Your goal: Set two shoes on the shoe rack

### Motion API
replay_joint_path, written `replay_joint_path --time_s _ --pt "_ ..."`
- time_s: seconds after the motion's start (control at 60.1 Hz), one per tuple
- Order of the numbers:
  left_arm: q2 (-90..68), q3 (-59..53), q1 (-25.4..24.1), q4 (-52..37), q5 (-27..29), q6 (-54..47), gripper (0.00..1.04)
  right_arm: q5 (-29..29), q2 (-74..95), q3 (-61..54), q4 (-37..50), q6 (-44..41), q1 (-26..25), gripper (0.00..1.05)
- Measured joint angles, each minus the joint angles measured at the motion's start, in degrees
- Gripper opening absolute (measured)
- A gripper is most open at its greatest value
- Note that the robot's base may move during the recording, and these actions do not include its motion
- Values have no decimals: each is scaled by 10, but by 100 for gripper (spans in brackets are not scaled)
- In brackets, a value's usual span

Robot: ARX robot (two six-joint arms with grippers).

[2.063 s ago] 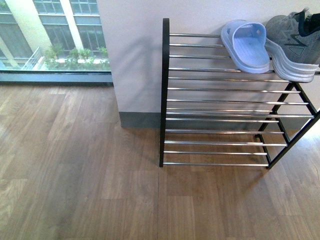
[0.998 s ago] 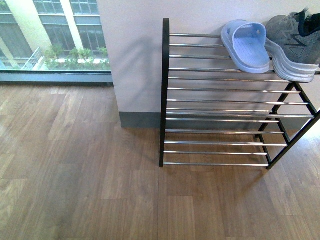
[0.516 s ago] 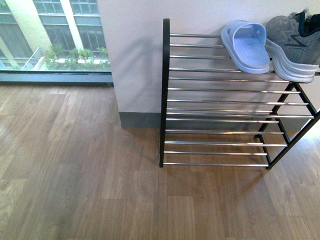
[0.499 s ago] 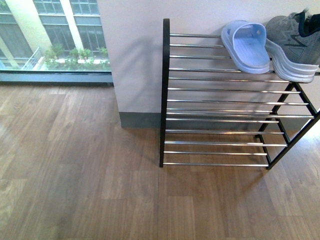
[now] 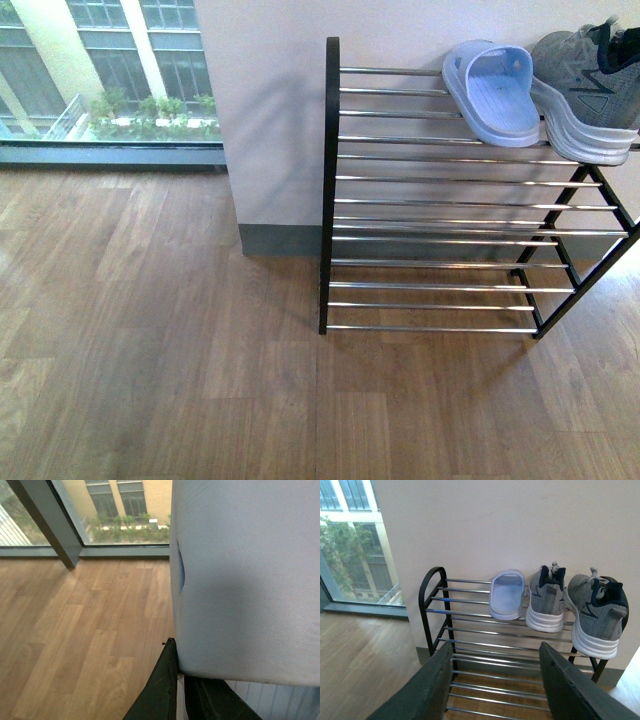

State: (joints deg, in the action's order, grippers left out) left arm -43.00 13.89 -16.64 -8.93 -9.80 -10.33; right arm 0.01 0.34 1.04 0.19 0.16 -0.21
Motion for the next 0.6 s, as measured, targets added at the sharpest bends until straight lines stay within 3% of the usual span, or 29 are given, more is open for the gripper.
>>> replay_joint_path --time_s 0.233,0.599 --pt "-136 134 108 10 22 94 2 0 0 0 0 0 0 97" --pt "-471 481 341 51 119 238 2 0 0 0 0 0 0 95"
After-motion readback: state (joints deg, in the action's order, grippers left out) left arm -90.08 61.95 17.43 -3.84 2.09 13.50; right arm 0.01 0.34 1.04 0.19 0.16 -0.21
